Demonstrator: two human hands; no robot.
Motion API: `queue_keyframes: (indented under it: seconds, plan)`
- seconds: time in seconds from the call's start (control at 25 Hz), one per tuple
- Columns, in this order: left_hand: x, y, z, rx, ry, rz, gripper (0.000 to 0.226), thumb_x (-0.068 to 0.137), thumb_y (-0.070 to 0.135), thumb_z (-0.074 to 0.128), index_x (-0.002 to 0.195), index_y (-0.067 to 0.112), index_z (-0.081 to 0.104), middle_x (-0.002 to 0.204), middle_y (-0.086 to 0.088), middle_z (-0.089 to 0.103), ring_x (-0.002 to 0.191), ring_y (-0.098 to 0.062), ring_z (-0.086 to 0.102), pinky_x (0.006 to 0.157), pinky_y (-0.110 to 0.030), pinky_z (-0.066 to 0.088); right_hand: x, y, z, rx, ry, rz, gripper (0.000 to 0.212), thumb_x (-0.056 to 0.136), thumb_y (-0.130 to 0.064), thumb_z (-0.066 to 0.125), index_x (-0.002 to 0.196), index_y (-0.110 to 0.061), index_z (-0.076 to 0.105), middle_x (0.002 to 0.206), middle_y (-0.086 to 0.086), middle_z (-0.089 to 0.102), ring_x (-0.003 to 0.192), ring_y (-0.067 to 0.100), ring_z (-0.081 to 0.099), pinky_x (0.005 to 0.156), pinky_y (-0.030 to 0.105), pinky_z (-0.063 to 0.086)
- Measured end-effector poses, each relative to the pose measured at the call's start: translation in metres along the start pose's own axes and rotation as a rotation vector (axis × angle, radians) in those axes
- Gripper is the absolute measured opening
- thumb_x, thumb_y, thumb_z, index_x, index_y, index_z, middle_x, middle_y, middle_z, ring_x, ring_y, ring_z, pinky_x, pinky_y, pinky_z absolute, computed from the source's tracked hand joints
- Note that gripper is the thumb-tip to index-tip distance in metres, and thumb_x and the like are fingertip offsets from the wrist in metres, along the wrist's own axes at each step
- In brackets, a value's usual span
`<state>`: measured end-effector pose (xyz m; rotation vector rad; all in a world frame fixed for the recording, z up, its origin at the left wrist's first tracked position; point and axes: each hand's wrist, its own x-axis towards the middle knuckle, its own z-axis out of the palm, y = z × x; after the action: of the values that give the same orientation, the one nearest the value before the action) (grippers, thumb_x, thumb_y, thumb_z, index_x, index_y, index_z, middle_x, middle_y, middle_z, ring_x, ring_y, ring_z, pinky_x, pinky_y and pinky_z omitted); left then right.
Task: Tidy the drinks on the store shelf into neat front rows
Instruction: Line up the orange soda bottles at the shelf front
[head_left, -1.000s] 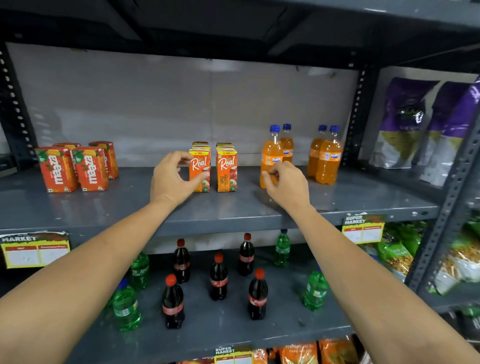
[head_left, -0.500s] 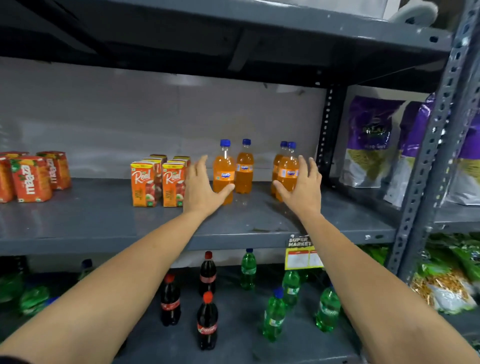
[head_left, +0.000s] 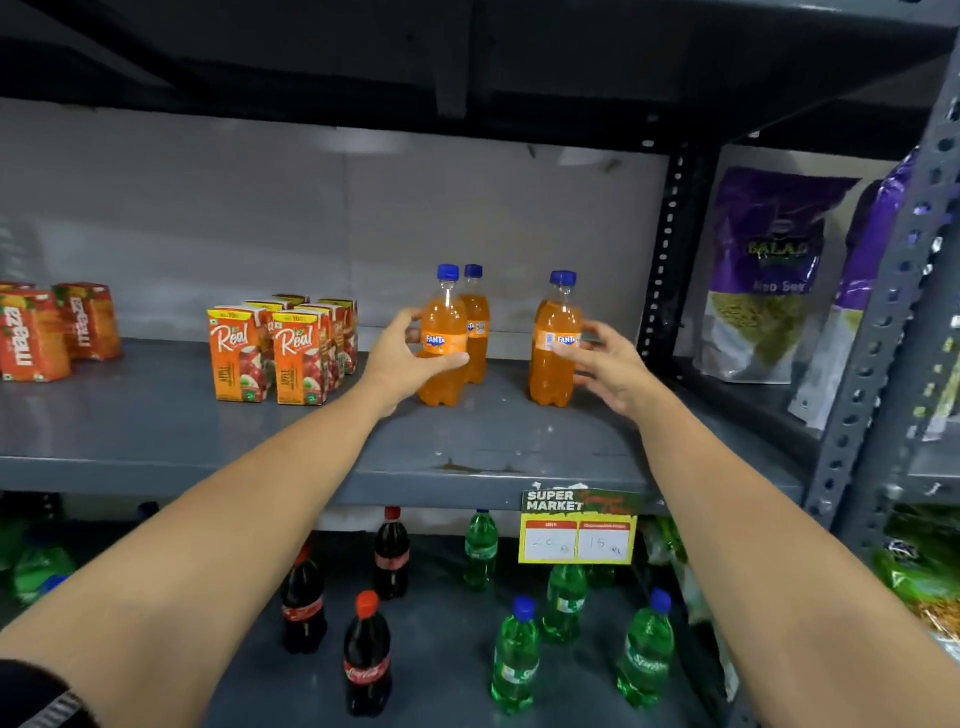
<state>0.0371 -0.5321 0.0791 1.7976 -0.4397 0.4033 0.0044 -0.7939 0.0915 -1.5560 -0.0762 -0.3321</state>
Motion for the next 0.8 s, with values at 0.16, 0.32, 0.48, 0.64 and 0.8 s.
queue_keyframes:
  seconds: [0.16,0.32,0.48,0.64,0.8]
  plan:
    - [0.008,0.002,0.022,-0.052,-0.055,0.005,0.081,0.064,0.026,0.086,0.132,0.022,0.044,0.122,-0.001,0.055,0.114,-0.019,0.054,0.085,-0.03,0.049,0.009,-0.006,-0.014,-0.035,-0.153,0.026,0.052,0.079,-0.004,0.071,0.123,-0.02,0.048,0.121,0.012,0.059,0.106,0.026,0.063,0.093,0.043,0.052]
    - [0.015,0.004,0.036,-0.003,-0.036,0.01,0.086,0.06,0.031,0.088,0.132,0.023,0.042,0.12,-0.002,0.055,0.111,-0.022,0.057,0.089,-0.038,0.051,0.013,-0.008,-0.014,-0.072,-0.186,0.016,0.05,0.081,-0.005,0.069,0.122,-0.023,0.046,0.111,0.003,0.061,0.114,0.027,0.058,0.099,0.048,0.048]
    - [0.017,0.005,0.044,0.049,-0.011,0.044,0.089,0.058,0.036,0.088,0.133,0.023,0.041,0.127,-0.004,0.055,0.112,-0.021,0.055,0.09,-0.037,0.05,0.014,-0.006,-0.011,-0.079,-0.182,0.008,0.05,0.079,-0.006,0.071,0.116,-0.028,0.046,0.109,0.002,0.061,0.114,0.026,0.057,0.1,0.048,0.048]
    - [0.017,0.006,0.044,0.062,0.008,0.06,0.088,0.06,0.035,0.087,0.132,0.021,0.04,0.117,0.003,0.052,0.106,-0.017,0.054,0.087,-0.033,0.049,0.016,-0.003,-0.008,-0.123,-0.157,-0.029,0.056,0.078,-0.006,0.073,0.12,-0.026,0.042,0.107,0.002,0.06,0.108,0.024,0.059,0.094,0.043,0.051]
    - [0.016,0.006,0.043,0.071,-0.001,0.038,0.085,0.064,0.035,0.085,0.133,0.02,0.039,0.118,0.004,0.051,0.107,-0.016,0.053,0.089,-0.034,0.047,0.019,0.0,-0.007,-0.148,-0.124,-0.032,0.059,0.077,-0.009,0.075,0.122,-0.025,0.04,0.109,0.001,0.058,0.113,0.024,0.056,0.098,0.044,0.049]
